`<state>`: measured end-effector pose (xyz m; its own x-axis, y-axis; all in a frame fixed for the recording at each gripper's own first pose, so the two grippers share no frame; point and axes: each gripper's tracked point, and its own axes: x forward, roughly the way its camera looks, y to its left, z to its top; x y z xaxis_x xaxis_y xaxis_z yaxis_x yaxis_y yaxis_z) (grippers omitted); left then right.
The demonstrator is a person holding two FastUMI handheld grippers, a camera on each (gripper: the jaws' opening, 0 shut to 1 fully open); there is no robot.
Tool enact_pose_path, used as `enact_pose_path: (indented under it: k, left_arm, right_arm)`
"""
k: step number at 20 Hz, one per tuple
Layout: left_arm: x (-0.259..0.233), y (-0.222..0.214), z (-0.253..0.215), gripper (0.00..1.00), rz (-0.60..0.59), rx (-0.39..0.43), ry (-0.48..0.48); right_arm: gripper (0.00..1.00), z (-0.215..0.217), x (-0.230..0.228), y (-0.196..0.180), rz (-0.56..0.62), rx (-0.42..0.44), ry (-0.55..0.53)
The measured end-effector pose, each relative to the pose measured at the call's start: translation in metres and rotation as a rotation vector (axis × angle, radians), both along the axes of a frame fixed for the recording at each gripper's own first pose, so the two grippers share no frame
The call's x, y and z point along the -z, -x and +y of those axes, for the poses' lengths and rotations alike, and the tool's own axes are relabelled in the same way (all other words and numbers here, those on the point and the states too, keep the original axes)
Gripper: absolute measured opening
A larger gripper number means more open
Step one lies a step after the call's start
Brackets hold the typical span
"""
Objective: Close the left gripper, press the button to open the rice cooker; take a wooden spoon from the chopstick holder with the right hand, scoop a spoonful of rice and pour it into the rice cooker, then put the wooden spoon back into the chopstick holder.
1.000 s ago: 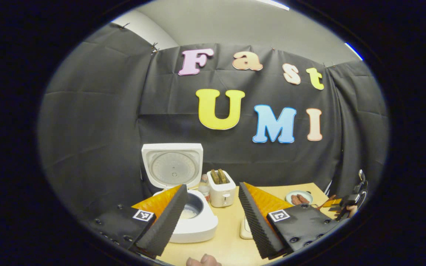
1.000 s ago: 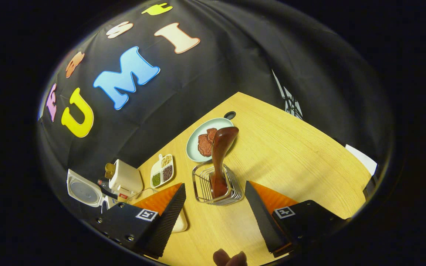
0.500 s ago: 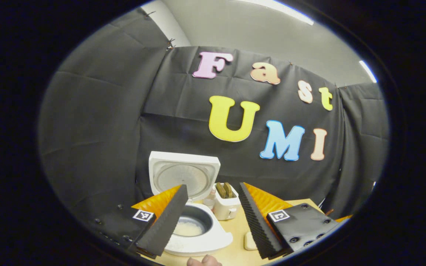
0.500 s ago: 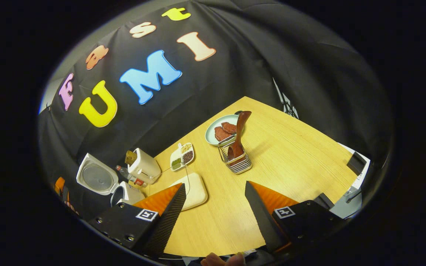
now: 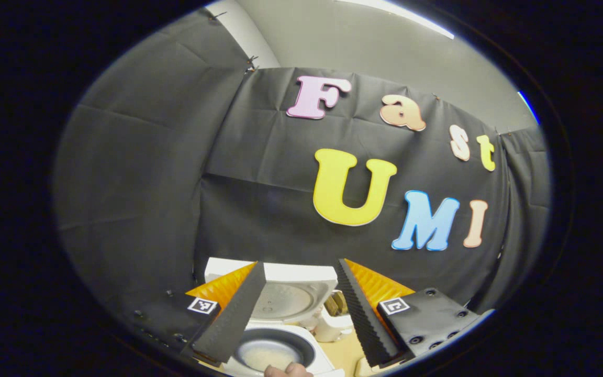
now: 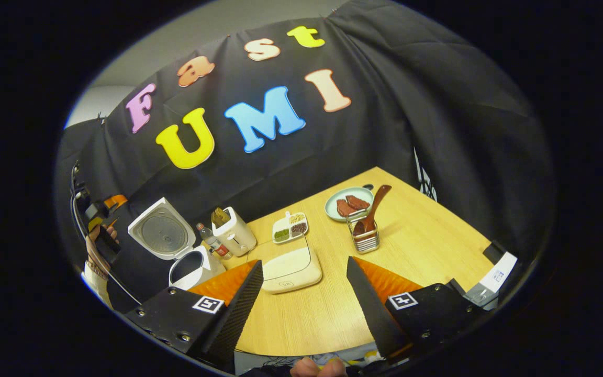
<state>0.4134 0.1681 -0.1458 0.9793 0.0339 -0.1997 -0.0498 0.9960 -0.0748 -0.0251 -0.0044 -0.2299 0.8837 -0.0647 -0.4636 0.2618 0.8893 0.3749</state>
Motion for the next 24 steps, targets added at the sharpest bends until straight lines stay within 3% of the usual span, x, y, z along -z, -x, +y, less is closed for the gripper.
enact_pose_path:
  k: [5,10,11,12,14,15,17,20,21,22,24]
  left_arm:
    - [0.017,-0.069,0.002,0.92,0.024,-0.035,-0.052]
    - [0.040,-0.106,0.013,0.92,0.063,-0.087,-0.123]
    - [0.048,-0.111,0.014,1.00,0.077,-0.094,-0.128]
    - [0.055,-0.114,0.017,0.92,0.095,-0.103,-0.135]
    - [0.068,-0.116,0.021,0.92,0.129,-0.128,-0.129]
    - [0.080,-0.118,0.024,1.00,0.153,-0.134,-0.112]
    - [0.085,-0.120,0.031,0.93,0.144,-0.132,-0.123]
    - [0.087,-0.109,0.024,0.96,0.174,-0.100,-0.170]
    - [0.088,-0.108,0.021,0.92,0.174,-0.090,-0.188]
    - [0.090,-0.103,0.019,0.96,0.187,-0.085,-0.191]
    - [0.089,-0.080,0.012,0.93,0.201,-0.091,-0.176]
  right_arm:
    - [0.98,0.027,-0.003,0.008,-0.003,-0.075,0.081]
    - [0.98,0.035,-0.019,0.003,-0.028,-0.103,0.119]
    - [0.98,0.038,-0.024,0.003,-0.035,-0.106,0.114]
    - [0.98,0.041,-0.030,0.003,-0.046,-0.110,0.111]
    - [0.98,0.048,-0.038,0.003,-0.061,-0.132,0.132]
    - [0.98,0.049,-0.043,0.003,-0.067,-0.151,0.159]
    - [0.98,0.054,-0.054,0.002,-0.082,-0.176,0.201]
    - [0.98,0.064,-0.065,-0.002,-0.110,-0.207,0.230]
    - [0.98,0.067,-0.067,-0.004,-0.117,-0.214,0.227]
    - [0.98,0.070,-0.067,-0.005,-0.120,-0.220,0.219]
    - [0.98,0.073,-0.065,-0.006,-0.114,-0.228,0.195]
